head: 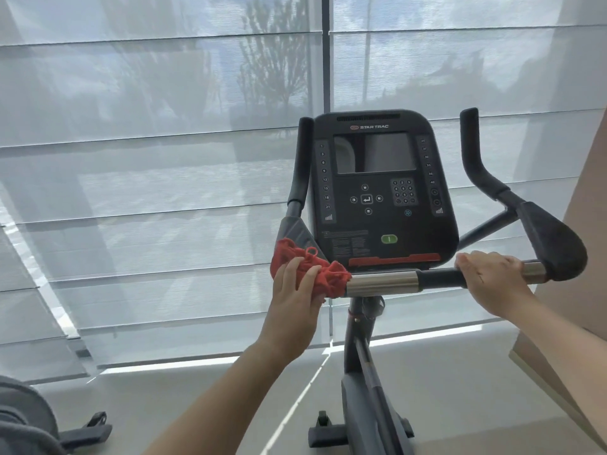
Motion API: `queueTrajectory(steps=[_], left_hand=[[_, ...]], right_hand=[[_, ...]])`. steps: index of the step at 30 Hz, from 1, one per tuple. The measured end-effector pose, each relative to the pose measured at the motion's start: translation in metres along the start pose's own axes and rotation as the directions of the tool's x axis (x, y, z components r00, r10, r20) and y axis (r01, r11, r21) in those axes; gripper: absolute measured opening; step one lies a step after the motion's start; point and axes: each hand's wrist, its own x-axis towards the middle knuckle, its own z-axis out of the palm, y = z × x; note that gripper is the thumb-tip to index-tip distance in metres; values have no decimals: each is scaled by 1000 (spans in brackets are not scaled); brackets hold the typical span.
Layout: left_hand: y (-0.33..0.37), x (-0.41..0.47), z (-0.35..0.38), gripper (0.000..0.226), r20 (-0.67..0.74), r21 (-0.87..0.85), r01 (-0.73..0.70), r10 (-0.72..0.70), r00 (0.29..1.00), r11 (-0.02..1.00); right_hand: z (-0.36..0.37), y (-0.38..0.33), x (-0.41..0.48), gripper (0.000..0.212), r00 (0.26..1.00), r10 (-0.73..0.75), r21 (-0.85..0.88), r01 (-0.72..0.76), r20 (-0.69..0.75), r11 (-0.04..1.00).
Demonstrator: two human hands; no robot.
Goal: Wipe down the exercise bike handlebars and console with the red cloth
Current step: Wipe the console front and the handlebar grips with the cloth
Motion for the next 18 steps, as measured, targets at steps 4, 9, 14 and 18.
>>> queueTrajectory(steps=[4,9,14,18], left_hand=[[-4,13,-1,48,42,16,-39,38,998,999],[-4,37,-4,42,44,107,2,-7,999,994],[0,34,1,35,-19,179,-9,13,1000,984],[4,31,3,23,-107,99,-44,55,993,994]], right_hand=[[0,0,0,55,1000,12,-4,-12,4,1000],[1,1,0,58,1000,11,4,-11,-1,1000],[2,0,-1,58,1000,19,-2,-19,-5,1000],[2,0,-1,59,999,29,-4,-29,22,1000]])
